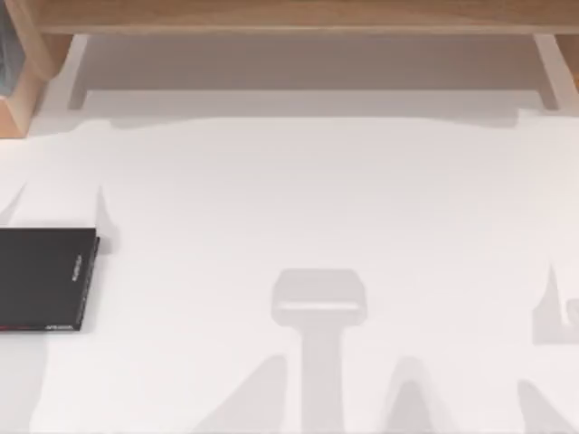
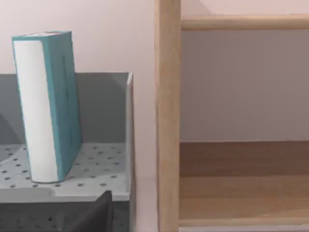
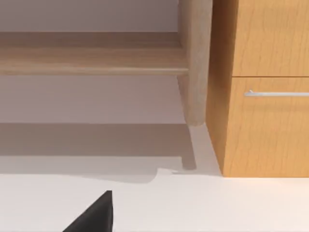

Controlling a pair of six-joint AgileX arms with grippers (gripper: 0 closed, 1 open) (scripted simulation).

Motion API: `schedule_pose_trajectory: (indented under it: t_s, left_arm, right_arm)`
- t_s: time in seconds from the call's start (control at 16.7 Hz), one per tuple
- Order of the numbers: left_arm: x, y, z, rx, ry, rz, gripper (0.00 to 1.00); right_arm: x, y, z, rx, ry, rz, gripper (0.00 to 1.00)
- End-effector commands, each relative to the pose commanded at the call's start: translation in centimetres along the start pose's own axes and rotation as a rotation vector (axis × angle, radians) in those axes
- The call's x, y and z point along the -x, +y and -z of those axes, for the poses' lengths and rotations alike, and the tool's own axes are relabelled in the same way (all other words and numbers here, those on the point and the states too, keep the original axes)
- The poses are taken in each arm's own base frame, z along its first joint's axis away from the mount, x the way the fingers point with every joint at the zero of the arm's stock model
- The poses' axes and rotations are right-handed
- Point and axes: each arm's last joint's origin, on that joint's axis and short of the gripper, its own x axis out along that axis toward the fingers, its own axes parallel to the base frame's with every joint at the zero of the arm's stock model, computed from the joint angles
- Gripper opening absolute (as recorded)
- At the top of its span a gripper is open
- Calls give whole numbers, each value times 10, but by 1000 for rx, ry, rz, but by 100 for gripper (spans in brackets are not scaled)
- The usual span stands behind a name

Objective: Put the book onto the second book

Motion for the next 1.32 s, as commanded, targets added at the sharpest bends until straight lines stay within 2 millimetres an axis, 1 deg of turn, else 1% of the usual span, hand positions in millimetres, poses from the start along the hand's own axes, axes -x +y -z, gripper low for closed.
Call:
schedule_pose_trajectory:
  t_s: [0.12,0.18,0.3,0.36,0.48,0.6,0.66,0.78,0.96,1.08,1.32]
  left_arm:
    - [-39,12,-22,-1,7,4,100]
    - [-62,20,-28,0,15,5,100]
    - [-112,40,-31,5,37,6,100]
    - [-136,52,-27,8,49,5,100]
    - [-182,78,-11,16,74,3,100]
    - [-220,103,13,25,93,-1,100]
    - [-234,115,24,28,99,-4,100]
    - [-256,135,46,32,106,-10,100]
    - [-272,155,66,35,109,-19,100]
    - [-275,159,71,36,109,-21,100]
    - [-275,157,72,37,114,-18,100]
  right_arm:
    - [0,0,0,0,0,0,100]
    - [0,0,0,0,0,0,100]
    - [0,0,0,0,0,0,100]
    - [0,0,0,0,0,0,100]
    - [0,0,0,0,0,0,100]
    - [0,0,0,0,0,0,100]
    - [0,0,0,0,0,0,100]
    - [0,0,0,0,0,0,100]
    - [0,0,0,0,0,0,100]
    - [0,0,0,0,0,0,100]
    - [0,0,0,0,0,0,100]
